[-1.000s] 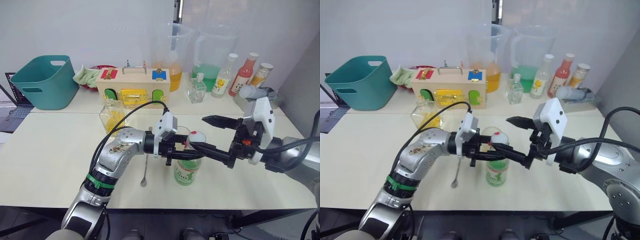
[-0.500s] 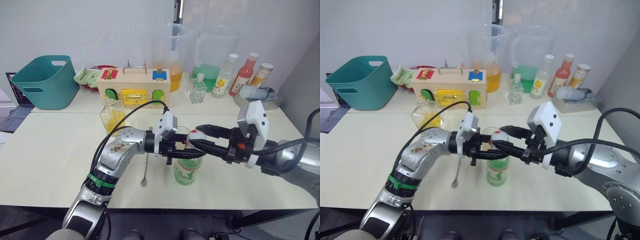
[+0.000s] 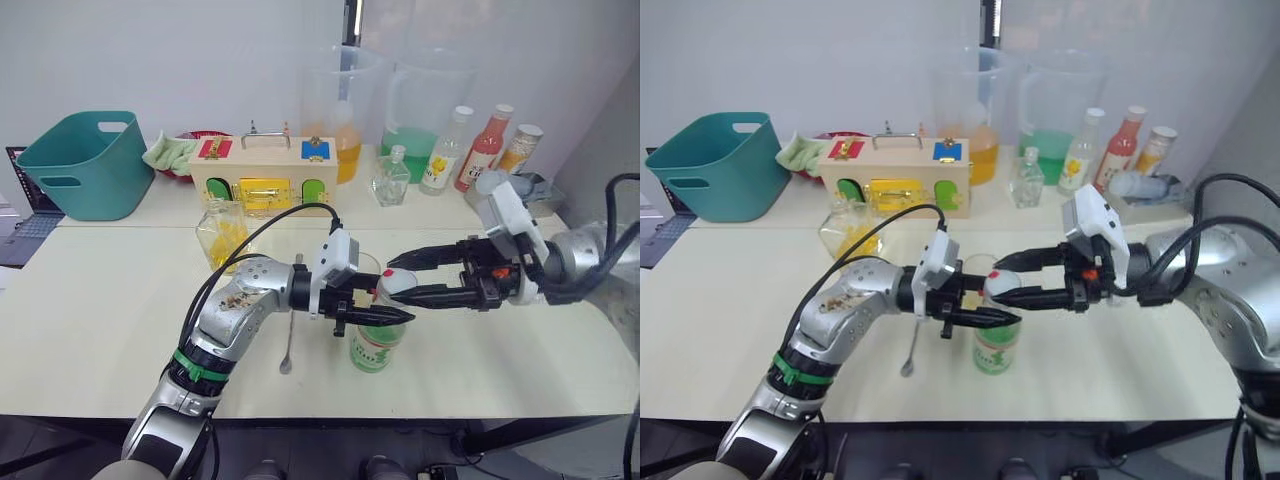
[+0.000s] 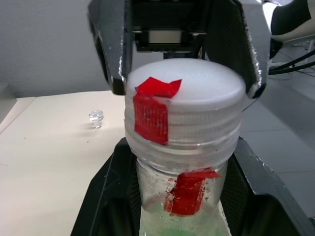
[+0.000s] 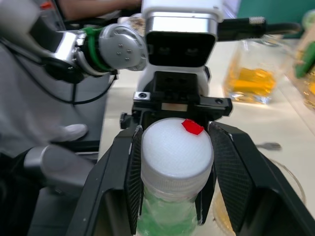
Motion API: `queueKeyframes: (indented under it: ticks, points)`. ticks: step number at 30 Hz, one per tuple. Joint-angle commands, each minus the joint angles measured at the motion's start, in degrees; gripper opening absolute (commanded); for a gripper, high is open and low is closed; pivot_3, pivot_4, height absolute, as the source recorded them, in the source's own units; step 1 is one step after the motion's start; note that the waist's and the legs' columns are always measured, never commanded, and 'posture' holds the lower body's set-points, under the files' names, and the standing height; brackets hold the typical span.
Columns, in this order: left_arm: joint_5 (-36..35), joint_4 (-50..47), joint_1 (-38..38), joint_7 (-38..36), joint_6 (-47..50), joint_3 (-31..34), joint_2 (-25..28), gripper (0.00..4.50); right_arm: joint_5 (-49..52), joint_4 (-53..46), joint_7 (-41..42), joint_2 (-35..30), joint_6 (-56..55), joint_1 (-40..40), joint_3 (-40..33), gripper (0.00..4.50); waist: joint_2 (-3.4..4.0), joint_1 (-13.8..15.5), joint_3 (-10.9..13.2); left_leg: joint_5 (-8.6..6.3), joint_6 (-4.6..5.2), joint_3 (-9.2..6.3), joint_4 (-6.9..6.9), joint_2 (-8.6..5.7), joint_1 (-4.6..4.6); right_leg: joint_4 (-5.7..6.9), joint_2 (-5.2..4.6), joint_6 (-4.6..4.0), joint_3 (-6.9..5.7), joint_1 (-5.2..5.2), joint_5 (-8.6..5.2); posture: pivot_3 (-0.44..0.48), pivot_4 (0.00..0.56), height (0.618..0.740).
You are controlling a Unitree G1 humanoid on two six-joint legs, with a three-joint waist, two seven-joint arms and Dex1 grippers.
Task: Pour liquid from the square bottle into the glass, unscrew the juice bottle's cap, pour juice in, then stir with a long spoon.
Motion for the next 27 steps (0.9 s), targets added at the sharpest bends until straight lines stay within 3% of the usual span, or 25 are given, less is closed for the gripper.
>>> queueKeyframes:
  ticks: [1,6,8,12,14,18,22,25,27]
  points:
    - [0.4,-0.7,0.4,1.6,0.0,0.9,0.4,1.53,-2.4,4.4,10.3,0.7,-3.6,-3.7,2.0,1.6,0.0,0.1,0.0,0.0,0.0,-0.01,0.0,0.0,-0.01,-0.01,0.0,0.0,0.0,0.0,0.0,0.0,0.15,0.74]
    - [0.4,-1.0,0.6,2.5,-0.1,1.0,0.4,1.53,-5.1,9.8,15.0,3.4,-3.8,-9.2,3.9,1.6,0.0,0.1,0.0,0.0,0.0,-0.02,0.01,0.0,-0.04,0.0,-0.01,0.0,0.0,-0.03,0.0,0.0,0.15,0.74]
    - [0.4,-1.1,0.6,2.6,-0.2,1.0,0.4,1.53,-5.8,10.7,15.8,3.8,-3.3,-10.3,4.0,2.65,0.01,0.1,0.0,0.0,0.0,-0.02,0.01,0.0,-0.05,0.0,0.0,0.0,-0.01,-0.04,0.0,0.0,0.15,0.74]
    - [0.4,-1.0,0.7,2.9,-0.4,0.9,0.4,1.53,-3.9,9.5,15.4,2.7,0.2,-10.5,1.5,4.02,0.01,0.1,0.0,0.0,0.0,-0.02,0.01,0.0,-0.05,0.01,0.0,0.0,-0.01,-0.04,0.0,0.0,0.15,0.74]
    - [0.3,-0.9,0.8,2.8,-0.4,0.8,0.4,1.53,-1.5,7.6,12.8,1.7,2.8,-9.3,-1.7,4.49,0.01,0.2,0.0,0.0,0.0,-0.02,0.01,0.0,-0.05,0.02,0.0,0.0,-0.01,-0.05,0.0,0.0,0.15,0.74]
    - [0.2,-0.7,0.8,2.8,-0.5,0.7,0.3,1.53,1.4,3.5,7.5,1.6,6.3,-6.3,-6.6,4.5,0.01,0.3,0.0,0.0,0.0,-0.01,0.01,0.0,-0.05,0.02,0.0,0.0,0.0,-0.04,0.0,0.0,0.15,0.74]
    - [-0.2,0.9,0.0,2.7,-1.4,0.9,-1.3,1.53,5.9,-10.8,-15.3,5.7,15.1,5.4,-14.6,4.5,0.0,0.4,0.0,0.0,0.0,-0.04,0.01,0.01,-0.02,0.1,0.0,0.0,-0.01,-0.03,0.0,0.0,0.15,0.74]
    - [-0.1,1.0,0.0,2.3,-1.5,0.9,-1.5,1.53,10.1,-15.4,-22.1,7.4,17.5,9.1,-18.1,4.5,0.02,0.6,0.0,0.01,-0.01,-0.01,0.05,-0.06,-0.09,0.1,-0.05,0.0,0.01,-0.06,0.0,0.0,0.15,0.74]
    - [0.0,1.8,-0.5,1.2,-1.7,0.6,-1.6,1.53,13.2,-19.9,-31.0,9.2,19.6,12.9,-21.2,4.5,0.02,0.8,0.0,0.01,-0.01,-0.02,0.06,-0.07,-0.09,0.1,-0.06,0.01,0.01,-0.05,0.01,0.0,0.15,0.74]
